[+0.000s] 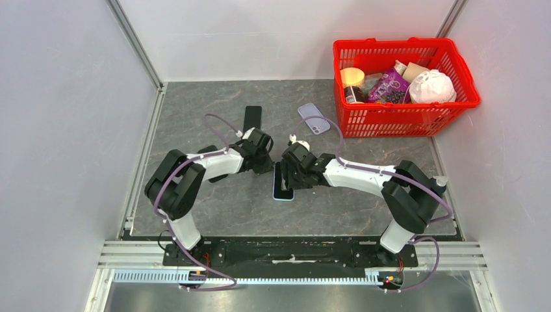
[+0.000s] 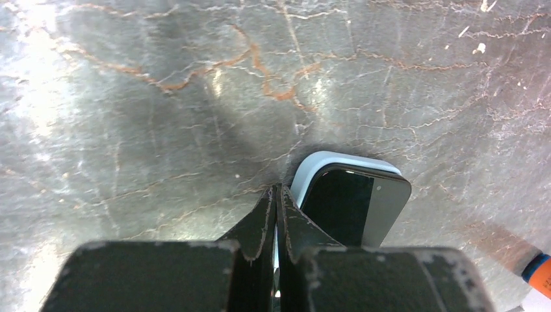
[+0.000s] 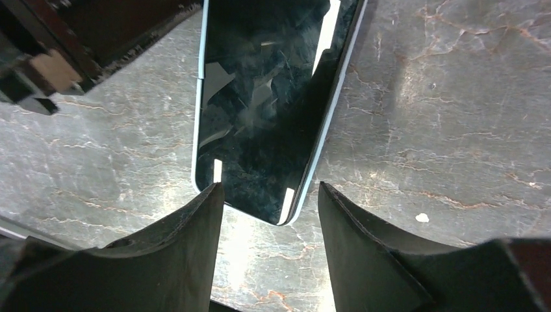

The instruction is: Put the phone into the phone case

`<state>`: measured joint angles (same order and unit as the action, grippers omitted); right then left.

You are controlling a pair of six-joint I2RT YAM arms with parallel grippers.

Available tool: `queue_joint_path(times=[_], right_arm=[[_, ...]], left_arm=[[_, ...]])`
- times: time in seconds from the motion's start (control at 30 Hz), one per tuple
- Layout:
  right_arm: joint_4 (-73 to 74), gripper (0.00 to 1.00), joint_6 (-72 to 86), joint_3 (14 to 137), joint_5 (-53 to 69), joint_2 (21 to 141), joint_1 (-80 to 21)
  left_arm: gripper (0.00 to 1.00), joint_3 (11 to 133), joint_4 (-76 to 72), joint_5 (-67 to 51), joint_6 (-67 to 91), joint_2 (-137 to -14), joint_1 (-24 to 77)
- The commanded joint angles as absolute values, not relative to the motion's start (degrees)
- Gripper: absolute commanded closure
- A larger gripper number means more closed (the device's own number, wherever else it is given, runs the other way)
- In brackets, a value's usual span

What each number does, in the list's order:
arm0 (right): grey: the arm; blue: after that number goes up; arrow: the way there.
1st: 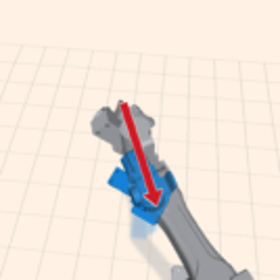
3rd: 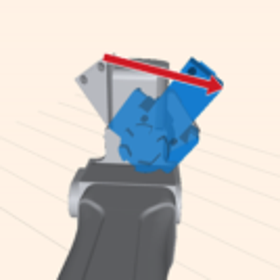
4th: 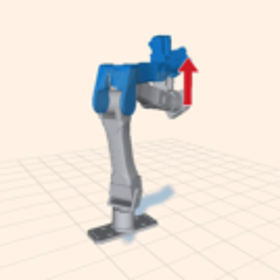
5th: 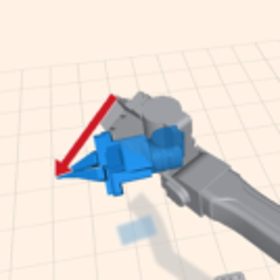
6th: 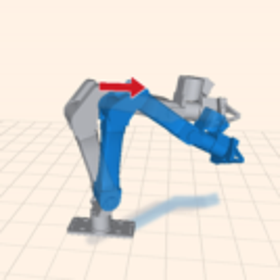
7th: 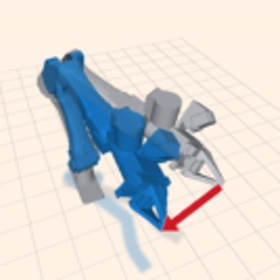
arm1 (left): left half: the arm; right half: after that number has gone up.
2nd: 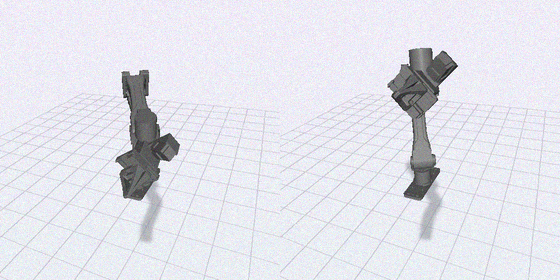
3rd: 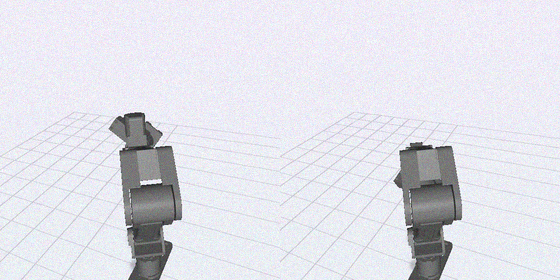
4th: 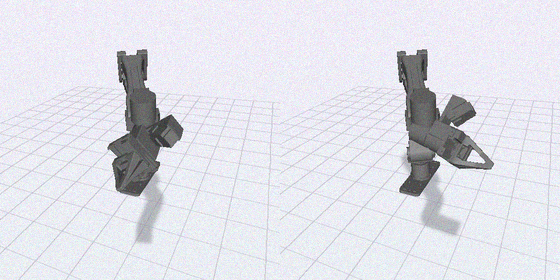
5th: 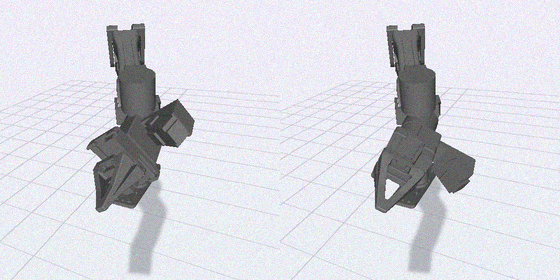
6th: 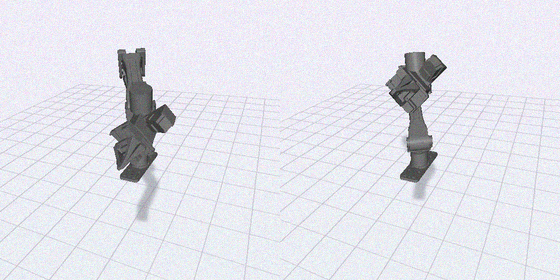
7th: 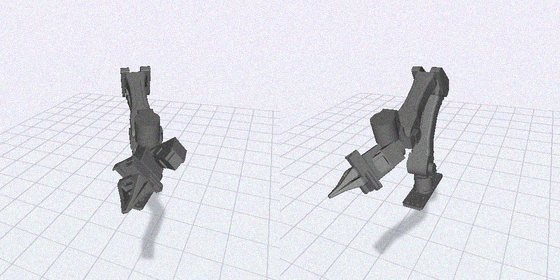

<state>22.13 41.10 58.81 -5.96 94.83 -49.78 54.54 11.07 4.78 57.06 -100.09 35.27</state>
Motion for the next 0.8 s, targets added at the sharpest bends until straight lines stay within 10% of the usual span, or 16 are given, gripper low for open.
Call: queue_joint_path(times=[0.0, 0.77], right_arm=[[19.31, 0.37, 42.55, 57.68, -4.66, 96.28, -50.01], [23.17, 0.82, 47.84, 51.42, -14.34, 103.56, -57.69]], left_arm=[[0.95, 57.21, 13.34, 0.88, 52.27, -103.8, 35.5], [0.95, 61.27, 14.14, -2.11, 49.89, -107.61, 37.7]])
